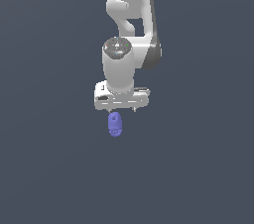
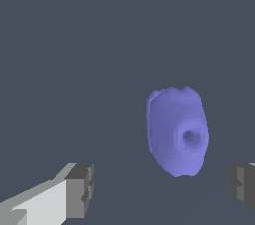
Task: Pick up the object and move it to a goal position.
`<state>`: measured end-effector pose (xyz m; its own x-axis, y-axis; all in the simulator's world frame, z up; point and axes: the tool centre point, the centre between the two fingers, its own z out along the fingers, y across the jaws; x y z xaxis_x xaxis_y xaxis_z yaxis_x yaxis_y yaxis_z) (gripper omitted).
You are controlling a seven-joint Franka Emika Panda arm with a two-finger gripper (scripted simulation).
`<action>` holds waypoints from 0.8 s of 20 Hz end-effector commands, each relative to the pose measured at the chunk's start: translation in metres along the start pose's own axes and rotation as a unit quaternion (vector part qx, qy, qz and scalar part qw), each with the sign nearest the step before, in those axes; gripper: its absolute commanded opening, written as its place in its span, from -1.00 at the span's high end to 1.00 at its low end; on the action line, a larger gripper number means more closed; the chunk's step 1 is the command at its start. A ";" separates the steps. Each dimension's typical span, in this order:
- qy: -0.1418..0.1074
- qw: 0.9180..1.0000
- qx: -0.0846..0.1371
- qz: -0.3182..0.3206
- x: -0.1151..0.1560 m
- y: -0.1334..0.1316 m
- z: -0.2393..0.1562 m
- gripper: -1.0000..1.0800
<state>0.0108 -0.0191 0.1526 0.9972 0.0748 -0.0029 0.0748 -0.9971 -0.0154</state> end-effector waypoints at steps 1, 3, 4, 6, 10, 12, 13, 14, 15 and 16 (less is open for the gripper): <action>0.000 1.000 -0.003 -0.008 0.004 0.015 0.009 -0.92; 0.001 1.000 -0.005 -0.014 0.006 0.024 0.014 -0.92; 0.001 1.000 -0.006 -0.016 0.007 0.028 0.017 -0.92; 0.001 1.000 -0.007 -0.020 0.008 0.034 0.020 -0.92; 0.001 1.000 -0.008 -0.023 0.009 0.039 0.023 -0.92; 0.001 1.000 -0.007 -0.021 0.009 0.037 0.023 -0.92; 0.001 1.000 -0.007 -0.021 0.009 0.037 0.024 -0.92; 0.001 1.000 -0.007 -0.021 0.009 0.038 0.026 -0.92; 0.001 1.000 -0.007 -0.021 0.009 0.038 0.028 -0.92; 0.001 1.000 -0.007 -0.021 0.008 0.038 0.032 -0.92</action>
<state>0.0223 -0.0556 0.1247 0.9932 0.1165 0.0002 0.1166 -0.9932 -0.0004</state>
